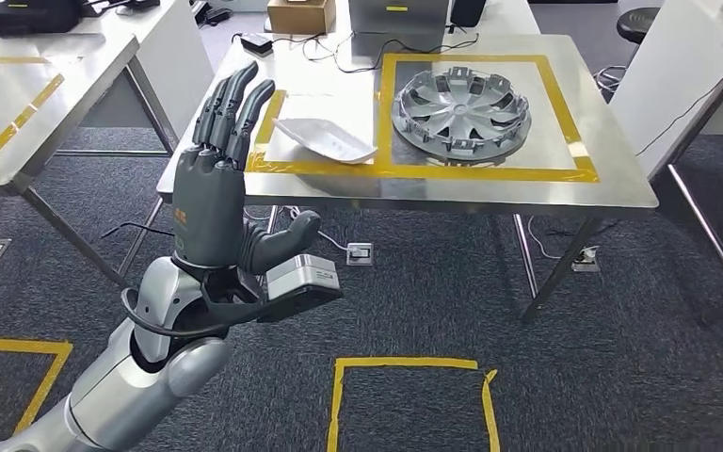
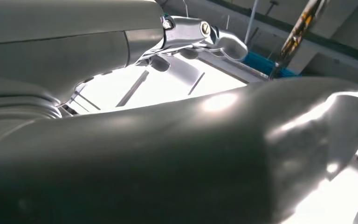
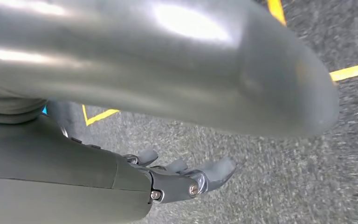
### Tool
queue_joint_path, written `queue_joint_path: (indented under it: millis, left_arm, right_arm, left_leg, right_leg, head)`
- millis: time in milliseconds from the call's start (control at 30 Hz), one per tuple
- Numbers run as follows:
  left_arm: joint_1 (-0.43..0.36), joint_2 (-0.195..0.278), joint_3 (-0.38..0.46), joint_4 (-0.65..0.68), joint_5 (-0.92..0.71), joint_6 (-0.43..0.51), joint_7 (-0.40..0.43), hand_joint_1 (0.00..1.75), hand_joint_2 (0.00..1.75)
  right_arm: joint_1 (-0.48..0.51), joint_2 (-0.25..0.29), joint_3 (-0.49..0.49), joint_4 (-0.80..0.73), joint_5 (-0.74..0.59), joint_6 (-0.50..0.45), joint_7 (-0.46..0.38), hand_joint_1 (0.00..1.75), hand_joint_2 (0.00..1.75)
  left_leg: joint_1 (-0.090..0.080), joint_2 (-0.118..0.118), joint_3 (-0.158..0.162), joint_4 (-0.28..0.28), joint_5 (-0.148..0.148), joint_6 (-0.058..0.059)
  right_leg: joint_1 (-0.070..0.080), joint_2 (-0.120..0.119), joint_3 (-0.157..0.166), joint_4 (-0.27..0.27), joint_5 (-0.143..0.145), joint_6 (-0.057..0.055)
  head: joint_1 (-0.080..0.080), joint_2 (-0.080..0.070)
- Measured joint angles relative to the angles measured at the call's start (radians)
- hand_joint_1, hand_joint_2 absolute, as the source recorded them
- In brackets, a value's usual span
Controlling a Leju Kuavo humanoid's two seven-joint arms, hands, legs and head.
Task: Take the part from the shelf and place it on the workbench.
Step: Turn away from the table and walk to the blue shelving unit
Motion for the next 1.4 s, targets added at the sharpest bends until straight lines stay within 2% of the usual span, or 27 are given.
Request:
queue_joint_path:
  millis: [67,100,133,167,233,300,367,433,500,567,600,633,667,733,800,833,867,933,1000,1067,1100,1133,1167,1200,1267,1333,1400]
  left_arm:
    - [-0.003,-0.006,-0.001,0.0,0.001,-0.014,0.0,0.0,0.0]
    - [-0.003,-0.01,-0.002,0.0,0.002,-0.018,0.0,0.0,0.0]
    - [-0.003,-0.014,-0.003,0.0,0.006,-0.022,-0.001,0.0,0.0]
    - [-0.003,-0.018,-0.004,0.0,0.012,-0.023,-0.003,0.0,0.0]
    - [-0.004,-0.023,-0.005,-0.002,0.03,-0.022,-0.01,0.0,0.0]
    - [-0.003,-0.025,-0.005,-0.004,0.048,-0.016,-0.021,0.0,0.0]
    - [0.001,-0.026,-0.006,-0.005,0.059,-0.007,-0.03,0.0,0.0]
    - [0.01,-0.028,-0.008,-0.004,0.06,0.004,-0.035,0.0,0.0]
    - [0.02,-0.032,-0.01,-0.004,0.057,0.014,-0.035,0.0,0.0]
    - [0.029,-0.035,-0.01,-0.003,0.053,0.019,-0.036,0.0,0.0]
    - [0.035,-0.035,-0.011,-0.002,0.053,0.019,-0.036,0.0,0.0]
    - [0.04,-0.036,-0.011,-0.001,0.053,0.019,-0.036,0.0,0.0]
    - [0.044,-0.036,-0.011,0.0,0.053,0.019,-0.036,0.0,0.0]
    - [0.047,-0.036,-0.011,0.001,0.053,0.019,-0.037,0.0,0.0]
    - [0.047,-0.035,-0.012,0.0,0.053,0.019,-0.04,0.0,0.0]
    - [0.046,-0.035,-0.012,0.0,0.054,0.019,-0.042,0.0,0.0]
    - [0.045,-0.035,-0.012,0.001,0.055,0.019,-0.044,0.0,0.0]
    - [0.044,-0.033,-0.013,0.003,0.06,0.019,-0.049,0.0,0.0]
    - [0.044,-0.028,-0.013,0.006,0.065,0.019,-0.053,0.0,0.0]
    - [0.045,-0.023,-0.013,0.009,0.068,0.019,-0.054,0.0,0.0]
    - [0.045,-0.022,-0.013,0.011,0.068,0.019,-0.054,0.0,0.0]
    - [0.046,-0.021,-0.014,0.013,0.069,0.019,-0.054,0.0,0.0]
    - [0.046,-0.02,-0.014,0.015,0.069,0.019,-0.054,0.0,0.0]
    - [0.046,-0.02,-0.014,0.016,0.069,0.019,-0.054,0.0,0.0]
    - [0.044,-0.019,-0.014,0.017,0.069,0.019,-0.054,0.0,0.0]
    - [0.041,-0.019,-0.014,0.016,0.069,0.02,-0.054,0.0,0.0]
    - [0.038,-0.019,-0.015,0.016,0.07,0.021,-0.055,0.0,0.0]
  right_arm:
    - [-0.001,0.0,0.0,0.0,-0.001,0.0,0.0,0.0,0.0]
    - [-0.001,0.0,0.0,0.0,-0.002,0.001,0.0,0.0,0.0]
    - [-0.001,0.0,0.0,0.0,-0.002,0.002,0.0,0.0,0.0]
    - [-0.001,0.0,0.0,0.0,-0.002,0.003,0.0,0.0,0.0]
    - [-0.002,0.0,0.0,0.0,-0.001,0.007,0.0,0.0,0.0]
    - [-0.002,0.001,0.0,0.0,0.004,0.011,0.0,0.0,0.0]
    - [-0.002,0.001,0.0,0.0,0.01,0.013,0.0,0.0,0.0]
    - [0.0,0.001,0.0,0.0,0.013,0.013,0.003,0.0,0.0]
    - [0.002,0.001,0.0,0.0,0.016,0.012,0.008,0.0,0.0]
    - [0.002,-0.001,0.0,0.0,0.017,0.011,0.011,0.0,0.0]
    - [0.001,-0.002,0.0,0.0,0.017,0.01,0.012,0.0,0.0]
    - [0.001,-0.003,0.0,0.0,0.017,0.01,0.013,0.0,0.0]
    - [0.001,-0.003,0.0,0.0,0.017,0.01,0.013,0.0,0.0]
    - [0.0,-0.005,0.0,0.0,0.017,0.009,0.014,0.0,0.0]
    - [-0.003,-0.006,0.0,0.0,0.017,0.008,0.013,0.0,0.0]
    - [-0.004,-0.007,0.0,0.0,0.017,0.008,0.013,0.0,0.0]
    - [-0.004,-0.006,0.0,0.0,0.017,0.008,0.012,0.0,0.0]
    - [-0.003,-0.005,0.0,0.0,0.017,0.008,0.012,0.0,0.0]
    - [-0.004,-0.004,0.0,0.0,0.018,0.007,0.013,0.0,0.0]
    - [-0.005,-0.004,0.0,0.0,0.019,0.007,0.013,0.0,0.0]
    - [-0.005,-0.004,0.0,0.0,0.02,0.006,0.013,0.0,0.0]
    - [-0.005,-0.004,0.0,0.0,0.02,0.006,0.013,0.0,0.0]
    - [-0.005,-0.004,0.0,0.0,0.02,0.006,0.013,0.0,0.0]
    - [-0.005,-0.004,0.0,0.0,0.02,0.006,0.013,0.0,0.0]
    - [-0.005,-0.003,0.0,0.0,0.02,0.006,0.013,0.0,0.0]
    - [-0.005,-0.002,0.0,0.0,0.02,0.006,0.013,0.0,0.0]
    - [-0.005,0.0,0.0,0.0,0.02,0.006,0.013,0.0,0.0]
  left_leg:
    - [0.006,-0.001,-0.021,0.114,-0.1,-0.011]
    - [0.008,-0.002,-0.024,0.169,-0.123,-0.014]
    - [0.009,-0.002,-0.016,0.201,-0.122,-0.014]
    - [0.009,-0.002,0.007,0.204,-0.101,-0.013]
    - [0.008,-0.003,0.098,0.112,-0.065,-0.003]
    - [0.001,-0.005,0.196,-0.027,-0.087,0.01]
    - [-0.008,-0.007,0.23,-0.089,-0.106,0.021]
    - [-0.009,-0.005,0.218,-0.098,-0.083,0.036]
    - [-0.004,-0.002,0.195,-0.106,-0.052,0.051]
    - [-0.004,0.0,0.166,-0.105,-0.025,0.057]
    - [-0.004,0.001,0.15,-0.103,-0.014,0.058]
    - [-0.004,0.002,0.132,-0.099,-0.002,0.057]
    - [-0.004,0.003,0.113,-0.094,0.009,0.056]
    - [-0.004,0.003,0.079,-0.08,0.025,0.05]
    - [-0.006,0.004,0.055,-0.065,0.039,0.04]
    - [-0.007,0.004,0.05,-0.062,0.046,0.035]
    - [-0.008,0.004,0.048,-0.063,0.054,0.029]
    - [-0.007,0.003,0.043,-0.065,0.062,0.018]
    - [-0.005,-0.002,0.023,-0.026,0.012,0.005]
    - [0.001,-0.004,-0.009,0.086,-0.087,-0.005]
    - [0.003,-0.004,-0.021,0.149,-0.122,-0.008]
    - [0.005,-0.004,-0.023,0.195,-0.135,-0.01]
    - [0.006,-0.004,-0.009,0.209,-0.124,-0.01]
    - [0.006,-0.004,0.022,0.187,-0.1,-0.009]
    - [0.004,-0.006,0.126,0.055,-0.067,0.001]
    - [-0.002,-0.009,0.205,-0.064,-0.077,0.011]
    - [-0.009,-0.011,0.215,-0.097,-0.078,0.02]
  right_leg:
    - [0.0,-0.001,-0.032,0.0,0.026,-0.002]
    - [0.0,-0.001,-0.048,0.001,0.039,-0.002]
    - [0.0,-0.002,-0.064,0.001,0.052,0.0]
    - [0.0,-0.002,-0.08,0.002,0.066,0.002]
    - [0.0,-0.002,-0.107,0.002,0.09,0.007]
    - [-0.002,-0.001,-0.119,0.0,0.112,0.018]
    - [-0.007,-0.001,-0.118,-0.009,0.132,0.035]
    - [-0.01,0.0,-0.121,-0.016,0.137,0.048]
    - [-0.009,0.002,-0.141,0.033,0.069,0.053]
    - [-0.006,0.003,-0.171,0.15,-0.035,0.056]
    - [-0.004,0.003,-0.18,0.208,-0.058,0.058]
    - [-0.003,0.003,-0.181,0.254,-0.062,0.059]
    - [-0.002,0.003,-0.165,0.266,-0.042,0.059]
    - [-0.002,0.003,-0.085,0.189,0.002,0.058]
    - [0.002,0.004,0.009,0.057,-0.013,0.048]
    - [0.005,0.005,0.034,0.016,-0.029,0.041]
    - [0.008,0.006,0.042,-0.003,-0.037,0.033]
    - [0.005,0.004,0.03,-0.007,-0.022,0.016]
    - [0.0,0.0,0.008,-0.011,0.0,0.003]
    - [0.0,-0.002,-0.018,-0.01,0.023,-0.003]
    - [0.0,-0.002,-0.032,-0.01,0.035,-0.003]
    - [0.0,-0.002,-0.045,-0.009,0.046,-0.002]
    - [0.0,-0.003,-0.06,-0.009,0.057,0.0]
    - [0.0,-0.003,-0.073,-0.008,0.067,0.001]
    - [0.0,-0.003,-0.093,-0.009,0.087,0.007]
    - [-0.002,-0.003,-0.101,-0.013,0.105,0.018]
    - [-0.005,-0.003,-0.101,-0.022,0.125,0.033]
  head:
    - [-0.002,0.0]
    - [-0.003,0.0]
    - [-0.003,0.0]
    - [-0.003,0.0]
    - [-0.003,0.0]
    - [-0.002,0.0]
    - [-0.005,0.0]
    - [-0.008,0.0]
    - [-0.004,0.0]
    - [0.001,0.0]
    - [0.002,0.0]
    - [0.003,0.0]
    - [0.003,0.0]
    - [0.004,0.0]
    - [0.005,0.0]
    - [0.006,0.0]
    - [0.006,0.0]
    - [0.006,0.0]
    - [0.002,0.0]
    - [-0.001,0.0]
    - [-0.002,0.0]
    - [-0.002,0.0]
    - [-0.002,0.0]
    - [-0.002,0.0]
    - [-0.002,0.0]
    - [-0.002,0.0]
    - [-0.004,0.0]
